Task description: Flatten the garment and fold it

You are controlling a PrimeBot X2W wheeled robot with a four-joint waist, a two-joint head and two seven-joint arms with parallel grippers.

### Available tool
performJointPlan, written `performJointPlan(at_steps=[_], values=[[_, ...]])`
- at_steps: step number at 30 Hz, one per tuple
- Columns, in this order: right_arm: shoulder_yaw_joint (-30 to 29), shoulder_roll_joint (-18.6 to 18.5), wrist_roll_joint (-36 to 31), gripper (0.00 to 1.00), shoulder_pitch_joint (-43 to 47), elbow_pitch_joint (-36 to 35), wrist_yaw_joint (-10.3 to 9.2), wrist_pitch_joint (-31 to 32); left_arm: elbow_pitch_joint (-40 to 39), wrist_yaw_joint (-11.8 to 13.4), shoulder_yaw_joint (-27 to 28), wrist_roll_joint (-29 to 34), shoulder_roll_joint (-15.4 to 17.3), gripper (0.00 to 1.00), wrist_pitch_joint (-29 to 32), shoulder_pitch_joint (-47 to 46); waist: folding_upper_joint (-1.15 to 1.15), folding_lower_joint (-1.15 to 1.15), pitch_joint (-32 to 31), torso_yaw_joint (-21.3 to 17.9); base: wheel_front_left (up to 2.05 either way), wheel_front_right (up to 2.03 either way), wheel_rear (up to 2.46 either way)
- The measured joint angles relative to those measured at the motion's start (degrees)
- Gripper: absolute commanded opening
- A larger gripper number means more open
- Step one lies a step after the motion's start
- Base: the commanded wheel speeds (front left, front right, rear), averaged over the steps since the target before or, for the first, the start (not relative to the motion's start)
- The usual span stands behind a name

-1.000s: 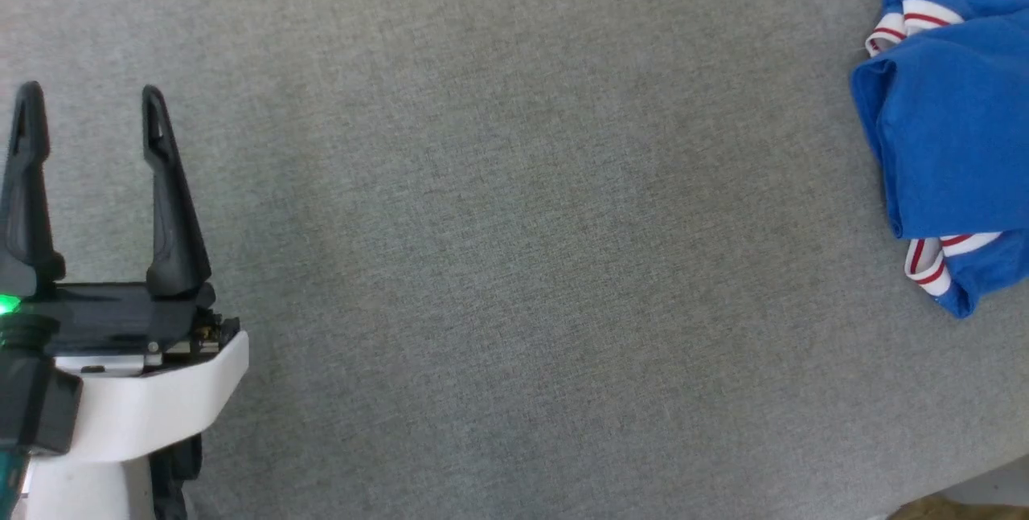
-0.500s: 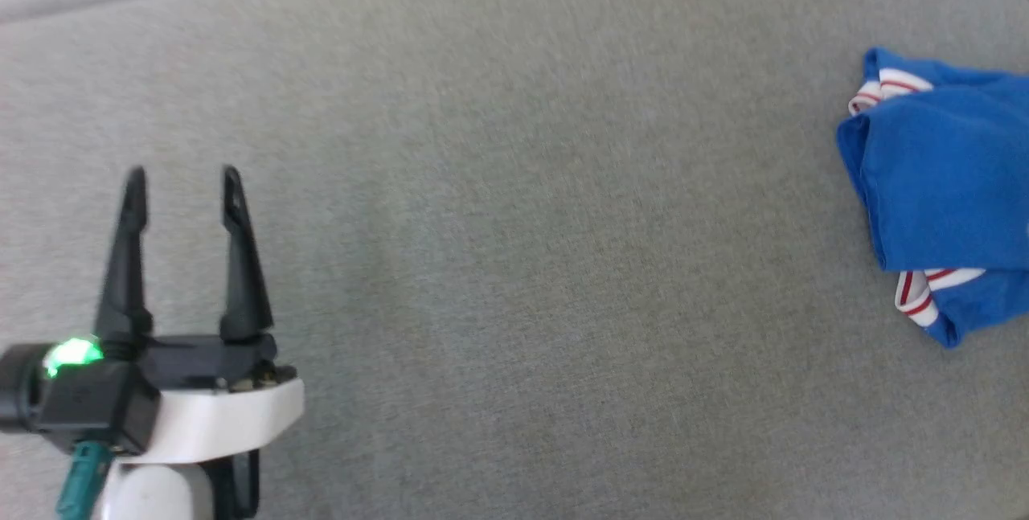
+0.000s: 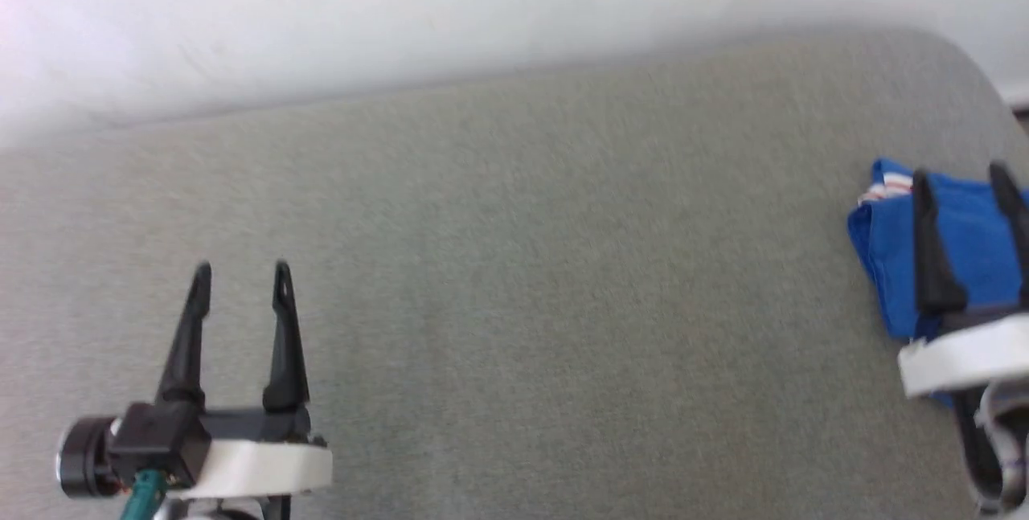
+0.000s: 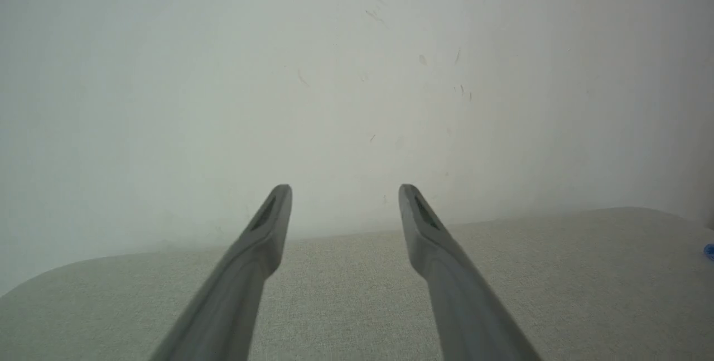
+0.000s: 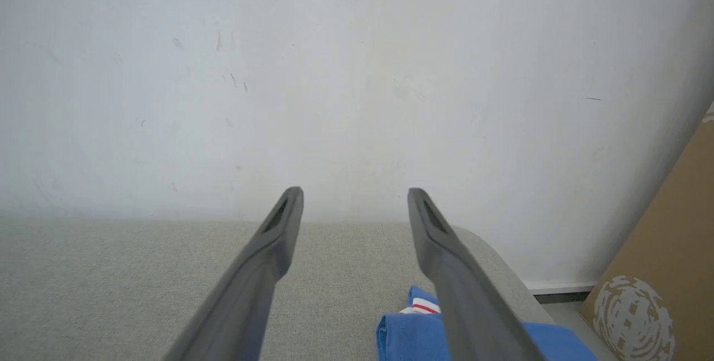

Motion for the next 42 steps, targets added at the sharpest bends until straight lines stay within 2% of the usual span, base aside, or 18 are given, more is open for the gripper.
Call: performJointPlan(at_steps=[6, 13, 17, 22, 31, 32, 42], values=[[-0.1, 3.5, -2.8, 1.0, 7.4, -2.5, -0.01, -1.8, 2.1, 1.0, -0.5, -1.1, -0.6, 1.0, 0.0, 3.8, 0.0, 0.0, -4.8, 2.5, 0.0, 0.0, 0.0], [-3.1, 5.7, -6.1, 1.0, 10.1, 0.3, 0.0, -6.5, 4.1, 1.3, -1.4, -2.7, -1.4, 1.0, 0.0, 4.9, 0.0, 0.01, -6.7, 5.4, 0.0, 0.0, 0.0], [-4.9, 5.8, -6.5, 1.0, 11.1, 3.1, -0.01, -8.2, 4.5, 1.5, -1.5, -3.2, -1.9, 1.0, 0.0, 5.2, 0.0, 0.02, -6.8, 6.1, 0.0, 0.0, 0.0], [-4.1, 5.9, -4.9, 1.0, 13.4, 7.3, -0.01, -9.6, 5.9, 1.5, -1.7, -3.2, -2.2, 1.0, 0.0, 6.3, 0.0, 0.02, -6.9, 6.2, 0.0, 0.0, 0.0], [-1.8, 5.9, -5.8, 1.0, 13.6, 8.1, 0.0, -10.2, 7.4, 1.4, -2.7, -3.0, -2.5, 1.0, 0.0, 6.8, 0.0, 0.02, -7.0, 5.8, 0.0, 0.0, 0.0], [-1.7, 5.9, -5.8, 0.0, 13.6, 8.1, 0.0, -10.2, 7.6, 1.4, -2.8, -2.5, -2.5, 0.0, 0.0, 6.8, 0.0, 0.02, -7.0, 5.8, 0.0, 0.0, 0.0], [-1.7, 5.8, -5.8, 0.0, 13.6, 8.0, 0.0, -9.6, 7.7, 1.4, -2.8, -2.5, -2.5, 0.0, 0.6, 6.7, 0.0, 0.02, -7.1, 5.8, 0.0, 0.0, 0.0]])
